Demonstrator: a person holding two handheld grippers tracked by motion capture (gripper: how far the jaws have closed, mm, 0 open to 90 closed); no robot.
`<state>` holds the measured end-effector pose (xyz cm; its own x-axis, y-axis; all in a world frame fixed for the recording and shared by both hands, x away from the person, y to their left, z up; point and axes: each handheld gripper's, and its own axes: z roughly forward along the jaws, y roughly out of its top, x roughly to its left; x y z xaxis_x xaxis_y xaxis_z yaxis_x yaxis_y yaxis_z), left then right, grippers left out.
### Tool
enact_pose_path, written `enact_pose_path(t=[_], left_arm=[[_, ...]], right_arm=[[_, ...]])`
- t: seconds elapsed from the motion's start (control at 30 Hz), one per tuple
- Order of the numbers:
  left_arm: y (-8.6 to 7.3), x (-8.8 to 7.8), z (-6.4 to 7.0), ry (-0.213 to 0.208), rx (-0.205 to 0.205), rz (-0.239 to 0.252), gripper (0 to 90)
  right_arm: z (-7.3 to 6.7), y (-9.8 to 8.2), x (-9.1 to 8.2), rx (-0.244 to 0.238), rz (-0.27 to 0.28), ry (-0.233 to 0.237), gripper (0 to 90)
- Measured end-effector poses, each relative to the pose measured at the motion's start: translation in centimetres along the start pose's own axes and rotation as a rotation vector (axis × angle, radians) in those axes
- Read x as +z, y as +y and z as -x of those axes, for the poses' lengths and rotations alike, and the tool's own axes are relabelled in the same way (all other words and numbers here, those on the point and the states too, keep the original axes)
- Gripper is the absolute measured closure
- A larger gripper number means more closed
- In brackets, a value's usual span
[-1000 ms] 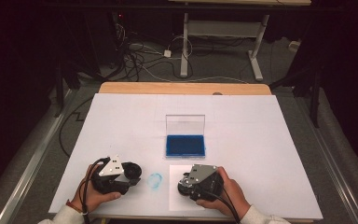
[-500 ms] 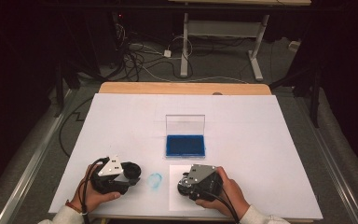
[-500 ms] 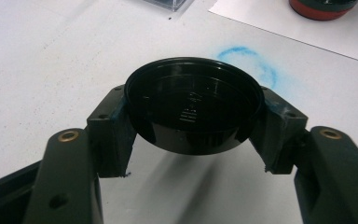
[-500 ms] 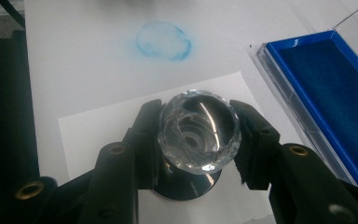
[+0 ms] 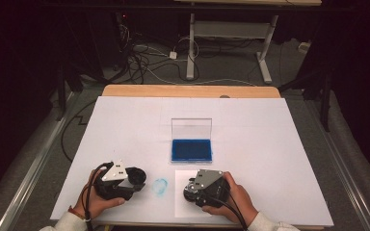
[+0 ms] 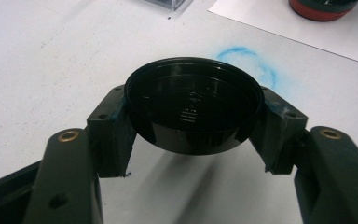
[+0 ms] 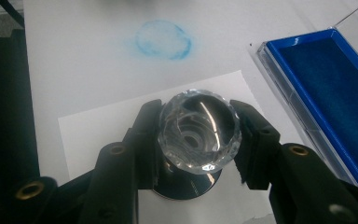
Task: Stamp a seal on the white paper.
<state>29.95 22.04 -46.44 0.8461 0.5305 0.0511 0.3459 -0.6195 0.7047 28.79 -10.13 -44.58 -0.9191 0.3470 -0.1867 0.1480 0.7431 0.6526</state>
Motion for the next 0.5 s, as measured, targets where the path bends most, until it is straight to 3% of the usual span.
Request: enact_pose_path(t=[0.23, 0.3, 0.5], left_arm=[[0.0, -0.1, -0.1, 0.002, 0.002, 0.002, 36.9], [0.0, -0.1, -0.1, 0.004, 0.002, 0.005, 36.9], [0.0, -0.2, -0.1, 0.007, 0.001, 0.01, 36.9]], right_arm=[[0.3, 0.1, -0.3, 0.015, -0.009, 0.016, 57.3], [0.7, 0.2, -0.8, 0.058, 0.036, 0.046, 57.2], [2.1, 0.6, -3.2, 0.097, 0.132, 0.005, 57.2]])
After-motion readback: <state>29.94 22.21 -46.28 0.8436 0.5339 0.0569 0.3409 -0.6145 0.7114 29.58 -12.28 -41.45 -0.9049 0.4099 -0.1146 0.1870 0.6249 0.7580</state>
